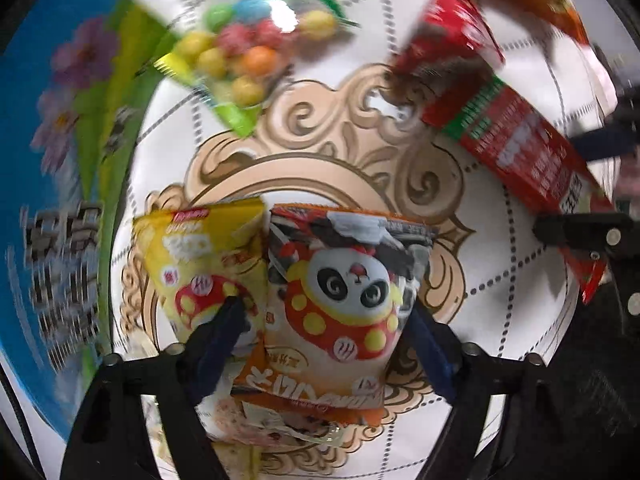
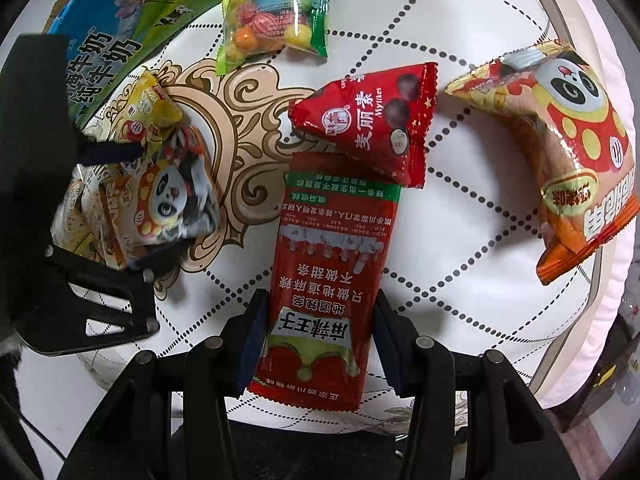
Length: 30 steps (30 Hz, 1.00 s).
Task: Organize snacks
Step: 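Reach the left tool to the panda orange packet while the right tool reaches the red candy stick packet, then grasp and lift the panda packet with left tool while right tool lifts the red packet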
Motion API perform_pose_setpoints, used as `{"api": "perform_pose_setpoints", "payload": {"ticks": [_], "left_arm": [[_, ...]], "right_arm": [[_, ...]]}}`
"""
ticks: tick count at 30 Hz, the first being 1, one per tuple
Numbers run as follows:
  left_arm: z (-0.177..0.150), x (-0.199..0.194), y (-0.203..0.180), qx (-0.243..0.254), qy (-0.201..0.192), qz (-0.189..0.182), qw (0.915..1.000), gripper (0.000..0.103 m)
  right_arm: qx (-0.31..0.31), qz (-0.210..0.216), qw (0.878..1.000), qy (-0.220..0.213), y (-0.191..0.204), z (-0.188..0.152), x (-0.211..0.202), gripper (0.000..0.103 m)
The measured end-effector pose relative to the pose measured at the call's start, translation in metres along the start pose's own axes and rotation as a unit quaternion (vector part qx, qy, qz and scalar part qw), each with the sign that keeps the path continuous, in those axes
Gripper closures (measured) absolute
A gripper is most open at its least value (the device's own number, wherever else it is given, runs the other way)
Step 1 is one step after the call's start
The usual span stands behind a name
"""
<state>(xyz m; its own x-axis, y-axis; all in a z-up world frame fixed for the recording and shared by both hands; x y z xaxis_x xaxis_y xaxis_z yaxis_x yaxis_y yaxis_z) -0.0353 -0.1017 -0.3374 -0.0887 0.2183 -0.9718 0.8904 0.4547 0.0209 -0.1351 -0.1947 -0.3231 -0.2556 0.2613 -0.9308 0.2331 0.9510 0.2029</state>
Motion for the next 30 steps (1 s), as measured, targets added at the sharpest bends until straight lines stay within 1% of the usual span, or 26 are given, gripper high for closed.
{"api": "perform_pose_setpoints", "payload": {"ticks": [1, 3, 4, 5, 7, 9, 11, 12, 15, 17, 18, 20, 22, 23, 25, 28, 30], "left_arm": [[-0.006, -0.002, 0.006, -0.019, -0.003, -0.002, 0.9998, 0.032], [-0.013, -0.001, 0.011, -0.054, -0.005, -0.010, 0.9985, 0.032], [-0.016, -0.001, 0.013, -0.074, -0.005, -0.017, 0.9971, 0.034], [-0.021, 0.000, 0.017, -0.106, -0.003, -0.029, 0.9940, 0.034], [-0.029, 0.001, 0.023, -0.164, -0.001, -0.060, 0.9846, 0.034], [-0.037, 0.001, 0.031, -0.221, 0.004, -0.085, 0.9715, 0.034], [-0.044, 0.000, 0.035, -0.260, 0.003, -0.100, 0.9604, 0.034], [-0.046, 0.000, 0.036, -0.273, 0.003, -0.105, 0.9564, 0.034], [-0.053, 0.008, 0.035, -0.288, 0.008, -0.119, 0.9503, 0.034], [-0.055, 0.015, 0.038, -0.295, 0.013, -0.123, 0.9474, 0.033], [-0.051, 0.017, 0.037, -0.299, 0.012, -0.122, 0.9462, 0.032], [-0.051, 0.017, 0.039, -0.309, 0.005, -0.118, 0.9437, 0.032], [-0.055, 0.016, 0.037, -0.311, -0.004, -0.103, 0.9449, 0.037], [-0.062, 0.018, 0.031, -0.311, -0.006, -0.090, 0.9462, 0.039], [-0.065, 0.013, 0.030, -0.314, -0.013, -0.078, 0.9461, 0.044], [-0.074, -0.001, 0.022, -0.324, -0.029, -0.066, 0.9433, 0.047], [-0.092, -0.014, 0.008, -0.333, -0.041, -0.068, 0.9395, 0.047]], "right_arm": [[0.008, 0.006, 1.000, 0.001, -0.001, 0.003, 0.001, 0.047], [0.025, 0.020, 0.999, 0.002, -0.003, 0.007, 0.001, 0.043], [0.033, 0.028, 0.999, 0.000, -0.004, 0.012, 0.001, 0.039], [0.040, 0.035, 0.999, -0.005, -0.005, 0.015, 0.000, 0.038], [0.051, 0.040, 0.998, -0.008, -0.007, 0.019, 0.000, 0.036], [0.053, 0.037, 0.998, -0.010, -0.007, 0.026, 0.001, 0.035], [0.049, 0.025, 0.998, -0.016, -0.005, 0.030, 0.003, 0.035], [0.045, 0.018, 0.999, -0.017, -0.003, 0.030, 0.004, 0.035], [0.032, -0.010, 0.999, -0.025, 0.006, 0.029, 0.008, 0.035], [0.018, -0.031, 0.999, -0.033, 0.011, 0.024, 0.010, 0.037], [0.011, -0.044, 0.998, -0.038, 0.014, 0.021, 0.011, 0.040], [-0.001, -0.057, 0.997, -0.050, 0.018, 0.017, 0.010, 0.044], [-0.005, -0.056, 0.997, -0.054, 0.021, 0.013, 0.008, 0.051], [-0.006, -0.056, 0.997, -0.056, 0.023, 0.009, 0.007, 0.052], [-0.006, -0.053, 0.997, -0.062, 0.025, 0.004, 0.004, 0.055], [-0.010, -0.041, 0.997, -0.069, 0.024, -0.004, -0.003, 0.056], [-0.015, -0.034, 0.997, -0.074, 0.027, -0.010, -0.009, 0.056]]}}
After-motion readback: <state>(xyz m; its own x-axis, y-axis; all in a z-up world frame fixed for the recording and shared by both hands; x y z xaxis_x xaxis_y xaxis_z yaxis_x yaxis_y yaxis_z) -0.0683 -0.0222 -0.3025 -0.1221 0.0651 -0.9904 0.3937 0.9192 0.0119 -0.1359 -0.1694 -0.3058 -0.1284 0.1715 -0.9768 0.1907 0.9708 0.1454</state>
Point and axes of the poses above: each gripper's, at about its wrist camera, not at the fingertips, and x roughly the way its jaws point, y to its left, z to its top, the point moved 5 cm from there along x, roughly the way its jaws point, and after that the axes turned 7 degrees about y, right-handed, at the moved point
